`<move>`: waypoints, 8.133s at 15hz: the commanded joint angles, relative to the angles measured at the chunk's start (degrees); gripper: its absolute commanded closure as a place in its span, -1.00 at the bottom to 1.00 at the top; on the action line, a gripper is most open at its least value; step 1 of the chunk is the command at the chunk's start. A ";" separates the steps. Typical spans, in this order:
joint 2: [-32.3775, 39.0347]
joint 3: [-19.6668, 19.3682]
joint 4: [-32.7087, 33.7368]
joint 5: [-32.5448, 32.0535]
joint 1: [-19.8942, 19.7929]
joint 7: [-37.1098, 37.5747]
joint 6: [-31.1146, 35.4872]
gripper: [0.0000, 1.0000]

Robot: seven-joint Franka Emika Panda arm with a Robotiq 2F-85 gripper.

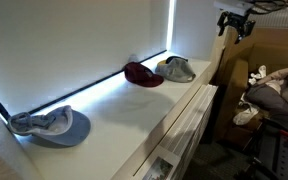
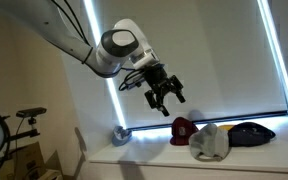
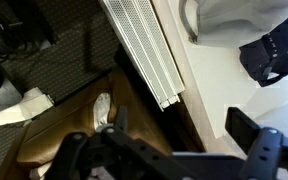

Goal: Get the white cap and put it next to the blue cap

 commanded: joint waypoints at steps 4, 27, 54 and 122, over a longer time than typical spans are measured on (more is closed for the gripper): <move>18.42 1.83 25.74 -0.08 5.05 6.87 -27.64 -1.00; 44.97 -6.97 48.05 19.56 4.33 13.31 -29.74 -1.00; 60.85 -6.43 56.80 33.22 6.33 35.30 -6.77 -1.00; 27.34 18.43 36.38 38.96 33.19 -5.11 18.20 0.43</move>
